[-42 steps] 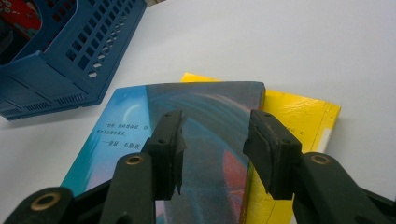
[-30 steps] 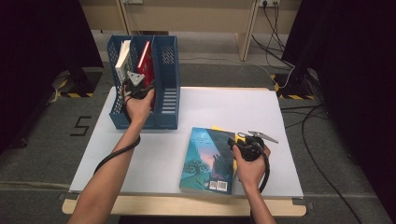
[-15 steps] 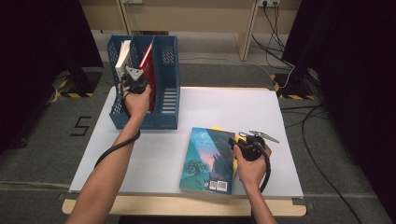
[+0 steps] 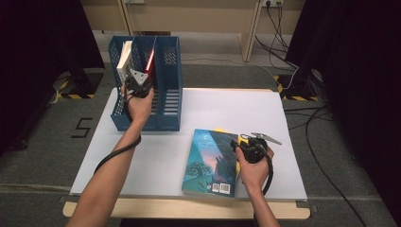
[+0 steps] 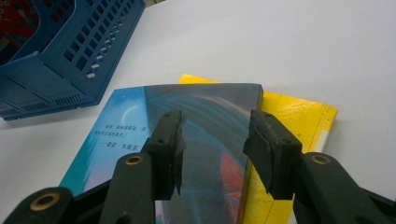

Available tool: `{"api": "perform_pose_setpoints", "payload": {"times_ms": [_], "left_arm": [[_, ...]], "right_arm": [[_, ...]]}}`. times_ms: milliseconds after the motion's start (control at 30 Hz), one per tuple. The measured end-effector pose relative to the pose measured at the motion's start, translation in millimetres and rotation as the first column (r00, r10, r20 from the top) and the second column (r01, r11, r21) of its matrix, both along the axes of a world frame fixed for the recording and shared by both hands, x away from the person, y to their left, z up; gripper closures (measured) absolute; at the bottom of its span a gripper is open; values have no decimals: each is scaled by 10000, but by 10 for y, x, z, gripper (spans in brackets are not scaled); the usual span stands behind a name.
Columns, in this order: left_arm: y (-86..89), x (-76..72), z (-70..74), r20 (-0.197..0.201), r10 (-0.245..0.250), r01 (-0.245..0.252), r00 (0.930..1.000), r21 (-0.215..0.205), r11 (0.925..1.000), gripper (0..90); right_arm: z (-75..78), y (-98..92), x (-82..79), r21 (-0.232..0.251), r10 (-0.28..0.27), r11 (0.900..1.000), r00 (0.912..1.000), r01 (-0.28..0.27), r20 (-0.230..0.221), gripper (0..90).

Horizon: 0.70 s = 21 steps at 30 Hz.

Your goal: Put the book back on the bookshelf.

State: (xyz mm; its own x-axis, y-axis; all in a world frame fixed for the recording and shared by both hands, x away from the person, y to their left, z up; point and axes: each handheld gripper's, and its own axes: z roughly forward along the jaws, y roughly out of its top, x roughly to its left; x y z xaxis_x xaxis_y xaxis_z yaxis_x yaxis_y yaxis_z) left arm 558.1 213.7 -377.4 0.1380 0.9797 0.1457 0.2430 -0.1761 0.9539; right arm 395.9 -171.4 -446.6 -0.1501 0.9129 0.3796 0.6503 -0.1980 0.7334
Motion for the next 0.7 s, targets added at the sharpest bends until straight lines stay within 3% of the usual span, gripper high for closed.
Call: {"api": "perform_pose_setpoints", "payload": {"times_ms": [200,300,700], "left_arm": [[-7,-82,35,217,-197,204,9996,-358,9991,560],[11,-120,23,127,-285,291,9995,-520,9982,501],[121,-364,20,-427,-764,727,9962,-827,9939,408]], "right_arm": [[1,-25,5,-12,-2,10000,10000,2,-58,554],[-8,-21,13,4,17,10000,9999,-17,-153,553],[-7,-17,68,-19,89,10000,9994,-89,-323,540]]}}
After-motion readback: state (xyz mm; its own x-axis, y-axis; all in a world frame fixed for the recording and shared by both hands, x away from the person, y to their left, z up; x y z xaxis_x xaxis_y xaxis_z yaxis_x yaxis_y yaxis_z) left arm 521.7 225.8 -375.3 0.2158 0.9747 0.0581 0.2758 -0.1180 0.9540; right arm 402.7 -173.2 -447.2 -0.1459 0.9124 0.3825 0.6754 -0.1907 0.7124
